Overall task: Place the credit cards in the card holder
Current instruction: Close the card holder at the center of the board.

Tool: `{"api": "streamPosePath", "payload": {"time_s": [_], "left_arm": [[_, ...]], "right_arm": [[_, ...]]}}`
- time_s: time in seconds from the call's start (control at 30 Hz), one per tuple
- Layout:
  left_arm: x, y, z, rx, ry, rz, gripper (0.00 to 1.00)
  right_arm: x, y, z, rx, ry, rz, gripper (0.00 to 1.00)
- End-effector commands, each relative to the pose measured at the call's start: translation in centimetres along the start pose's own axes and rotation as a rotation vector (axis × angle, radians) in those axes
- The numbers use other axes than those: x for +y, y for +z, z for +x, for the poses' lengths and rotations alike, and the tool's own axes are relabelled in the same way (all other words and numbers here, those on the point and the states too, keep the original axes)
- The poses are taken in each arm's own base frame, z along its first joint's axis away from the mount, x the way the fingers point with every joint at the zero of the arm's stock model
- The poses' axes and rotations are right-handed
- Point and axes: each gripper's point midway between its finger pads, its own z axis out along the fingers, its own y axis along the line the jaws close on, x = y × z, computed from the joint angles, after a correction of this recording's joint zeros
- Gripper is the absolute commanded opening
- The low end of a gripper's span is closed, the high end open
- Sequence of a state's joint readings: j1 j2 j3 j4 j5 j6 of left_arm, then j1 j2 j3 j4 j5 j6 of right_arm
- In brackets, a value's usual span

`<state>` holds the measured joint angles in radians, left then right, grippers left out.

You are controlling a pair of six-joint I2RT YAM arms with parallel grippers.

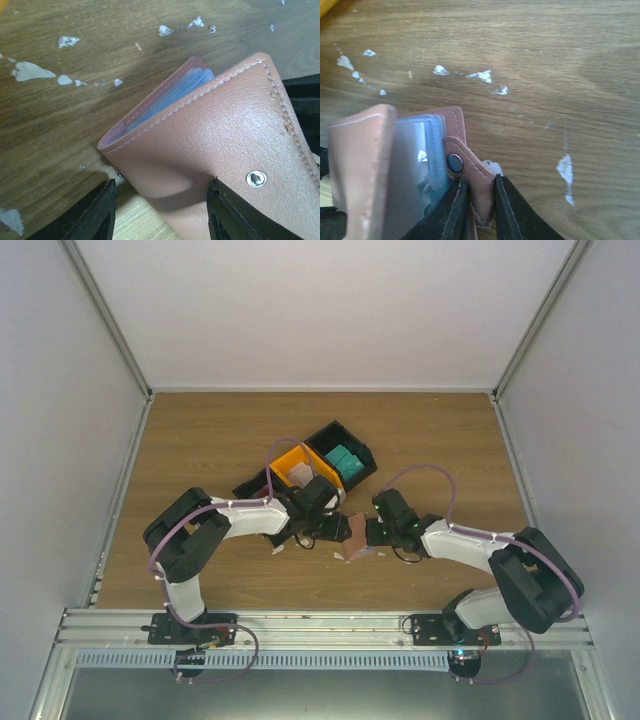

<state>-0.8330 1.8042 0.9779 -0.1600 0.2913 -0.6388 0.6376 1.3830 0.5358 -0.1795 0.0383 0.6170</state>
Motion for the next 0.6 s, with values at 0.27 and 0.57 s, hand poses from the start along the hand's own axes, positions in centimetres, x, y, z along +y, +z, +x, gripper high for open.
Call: {"api": "streamPosePath", "payload": {"time_s": [0.27, 0.57], "left_arm": [[3.3, -0.1, 2.6, 0.06, -0.013, -0.156, 0.57], [6.3, 1.0, 5.0, 0.126, -0.017, -0.297, 0.45]], "right_arm": [[1.8, 0.4, 3.1, 0.107, 0.108, -0.15, 0.11], [-2.0, 0.5, 2.8, 0.051, 0.242, 0.061, 0.18]]}}
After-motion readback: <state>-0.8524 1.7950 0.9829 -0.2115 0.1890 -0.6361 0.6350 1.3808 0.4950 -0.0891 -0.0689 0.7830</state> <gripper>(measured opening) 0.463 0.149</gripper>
